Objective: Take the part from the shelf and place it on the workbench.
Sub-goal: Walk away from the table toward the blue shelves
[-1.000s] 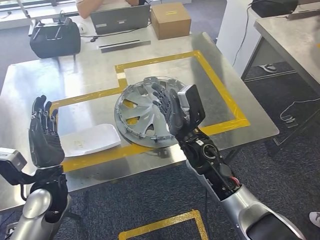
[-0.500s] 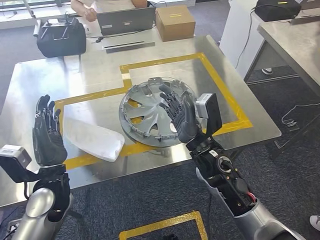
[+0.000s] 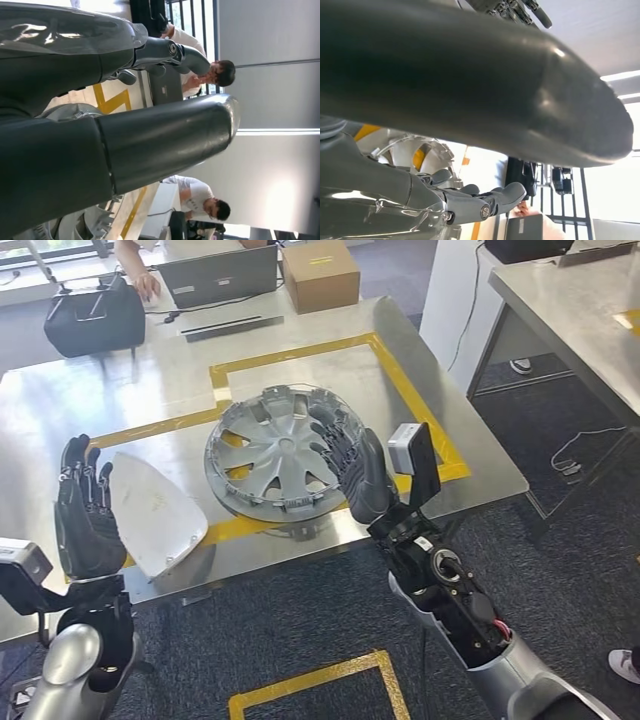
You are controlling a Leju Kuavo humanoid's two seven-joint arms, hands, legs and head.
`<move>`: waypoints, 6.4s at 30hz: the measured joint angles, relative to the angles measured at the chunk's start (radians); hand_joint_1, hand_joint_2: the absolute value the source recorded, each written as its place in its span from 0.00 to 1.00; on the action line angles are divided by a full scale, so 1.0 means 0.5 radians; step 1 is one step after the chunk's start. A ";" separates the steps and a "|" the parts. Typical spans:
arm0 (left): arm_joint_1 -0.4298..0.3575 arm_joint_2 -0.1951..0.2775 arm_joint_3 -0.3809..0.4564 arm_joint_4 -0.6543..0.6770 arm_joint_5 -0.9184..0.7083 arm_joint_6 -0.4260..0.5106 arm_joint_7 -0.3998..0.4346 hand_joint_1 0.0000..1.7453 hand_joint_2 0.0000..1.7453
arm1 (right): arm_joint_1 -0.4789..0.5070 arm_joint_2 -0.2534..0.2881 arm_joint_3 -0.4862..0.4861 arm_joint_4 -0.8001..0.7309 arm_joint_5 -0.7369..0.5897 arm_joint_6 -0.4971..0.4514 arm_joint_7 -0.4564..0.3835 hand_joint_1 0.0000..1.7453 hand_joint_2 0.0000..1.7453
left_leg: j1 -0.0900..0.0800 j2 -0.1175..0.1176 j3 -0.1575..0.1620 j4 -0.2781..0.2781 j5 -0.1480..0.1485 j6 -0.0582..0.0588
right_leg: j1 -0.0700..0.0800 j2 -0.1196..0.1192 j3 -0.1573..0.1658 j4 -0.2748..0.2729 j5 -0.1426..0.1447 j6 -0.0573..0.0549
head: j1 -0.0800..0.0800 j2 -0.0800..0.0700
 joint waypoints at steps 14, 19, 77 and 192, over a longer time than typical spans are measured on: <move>-0.010 0.002 0.000 -0.014 -0.005 0.012 0.021 0.00 0.00 | 0.000 -0.008 -0.002 -0.016 -0.009 0.002 -0.004 0.00 0.00 | -0.038 0.021 0.300 -0.670 0.317 0.136 | 0.006 0.001 -0.187 0.298 -0.190 0.084 | 0.023 0.000; 0.011 0.003 0.000 -0.014 -0.005 0.026 0.029 0.00 0.00 | 0.001 -0.009 -0.002 -0.010 -0.012 0.006 -0.010 0.00 0.00 | -0.037 0.021 0.181 -0.661 0.406 0.123 | -0.001 0.000 -0.072 0.480 -0.212 0.105 | 0.058 0.000; 0.017 0.022 -0.002 -0.074 -0.008 0.074 0.094 0.00 0.00 | 0.013 -0.021 -0.003 -0.059 -0.033 -0.010 0.041 0.00 0.00 | -0.013 0.017 0.209 -0.637 0.388 0.111 | -0.012 -0.013 -0.227 0.542 -0.303 0.093 | 0.059 0.000; 0.098 0.036 -0.007 -0.150 -0.036 0.085 0.107 0.00 0.00 | 0.076 -0.018 0.000 -0.055 -0.060 0.041 0.057 0.00 0.00 | -0.014 -0.088 0.236 -0.617 0.337 0.057 | 0.010 0.200 0.030 -0.016 -0.005 0.023 | -0.002 0.000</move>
